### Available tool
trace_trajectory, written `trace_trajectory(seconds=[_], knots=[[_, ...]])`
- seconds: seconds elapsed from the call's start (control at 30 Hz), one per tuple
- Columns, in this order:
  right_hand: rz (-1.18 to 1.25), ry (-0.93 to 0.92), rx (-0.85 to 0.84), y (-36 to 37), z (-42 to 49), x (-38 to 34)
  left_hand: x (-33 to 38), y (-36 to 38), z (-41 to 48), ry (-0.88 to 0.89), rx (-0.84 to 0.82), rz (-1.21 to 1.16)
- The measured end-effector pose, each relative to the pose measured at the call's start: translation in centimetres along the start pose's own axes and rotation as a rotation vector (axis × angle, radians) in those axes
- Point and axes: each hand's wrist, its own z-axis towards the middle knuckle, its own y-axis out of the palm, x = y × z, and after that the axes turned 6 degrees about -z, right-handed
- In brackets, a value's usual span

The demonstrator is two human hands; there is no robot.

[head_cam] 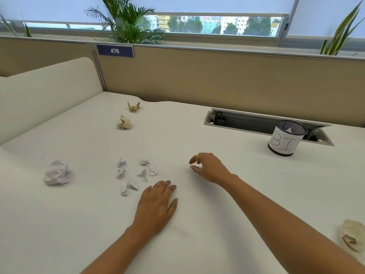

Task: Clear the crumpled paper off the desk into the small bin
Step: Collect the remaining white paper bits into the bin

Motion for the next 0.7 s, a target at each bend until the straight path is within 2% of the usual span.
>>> trace_trajectory(seconds=[0.17,0.3,0.57,0.7], knots=[[0.006,-0.185,-0.147,3.0,0.7,-5.4,-1.1,-1.8,-1.4,-0.042,0.039,0.03],[-0.001,-0.255,-0.221,4.5,1.7,-8.3,-0.8,-2.0,-1.1,-0.041,0.043,0.063],[-0.196,-0.416,-0.355,5.4,3.2,-9.1,-0.6,-1.9,-0.9,-0.043,0.068,0.092],[-0.231,-0.431,-0.325,5.4,3.2,-8.5,-0.7,-1.7,-0.9,-0.052,0.046,0.097]])
